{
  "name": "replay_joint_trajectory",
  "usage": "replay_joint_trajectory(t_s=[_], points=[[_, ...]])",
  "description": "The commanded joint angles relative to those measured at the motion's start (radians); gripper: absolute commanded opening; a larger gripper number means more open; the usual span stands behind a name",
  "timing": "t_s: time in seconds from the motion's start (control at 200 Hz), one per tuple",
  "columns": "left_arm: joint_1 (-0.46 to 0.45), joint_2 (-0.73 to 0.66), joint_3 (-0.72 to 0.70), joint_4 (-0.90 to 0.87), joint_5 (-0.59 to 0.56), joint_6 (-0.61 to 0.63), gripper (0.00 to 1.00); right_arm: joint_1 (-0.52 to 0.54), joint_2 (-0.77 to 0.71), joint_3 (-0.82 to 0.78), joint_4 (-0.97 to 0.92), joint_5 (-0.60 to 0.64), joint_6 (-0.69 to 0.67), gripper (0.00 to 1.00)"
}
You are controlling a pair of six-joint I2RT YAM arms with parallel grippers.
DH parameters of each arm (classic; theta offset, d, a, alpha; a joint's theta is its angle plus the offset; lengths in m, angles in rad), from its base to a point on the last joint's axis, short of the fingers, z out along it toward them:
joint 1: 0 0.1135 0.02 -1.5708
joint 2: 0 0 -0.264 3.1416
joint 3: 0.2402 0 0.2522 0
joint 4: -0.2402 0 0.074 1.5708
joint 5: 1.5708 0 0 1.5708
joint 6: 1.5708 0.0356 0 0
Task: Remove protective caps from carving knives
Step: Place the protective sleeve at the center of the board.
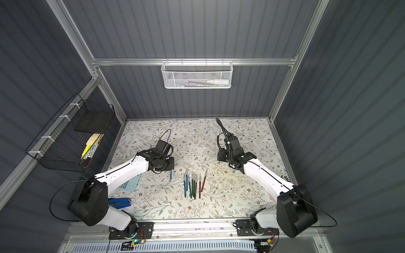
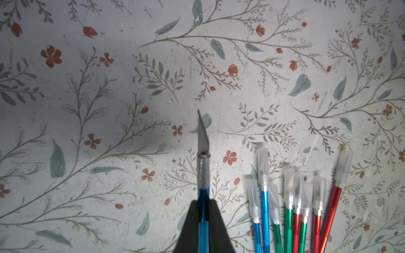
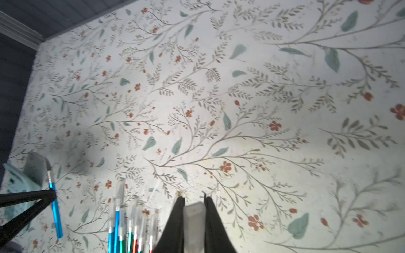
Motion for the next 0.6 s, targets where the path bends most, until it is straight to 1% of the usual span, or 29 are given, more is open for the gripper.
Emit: replay_joint_trajectory(t_s=[0.0,0.14,0.335,0.595], points=[[0.034,0.039,0.036,-0.026,0.030,-0.013,0.00,-0.006,0.057,0.008,-0.089,0.067,-0.029,0.16],[0.069,0.083,0.068,-0.030,0.036,-0.009,0.00,-0.030,0.156,0.037,-0.126,0.099,-0.035,0.16],[0.097,0.139,0.112,-0.028,0.041,-0.001,0.00,-0.074,0.274,0.062,-0.125,0.066,-0.034,0.16],[0.119,0.215,0.140,-0.022,0.078,-0.005,0.00,-0.090,0.361,0.095,-0.127,0.052,-0.028,0.23]])
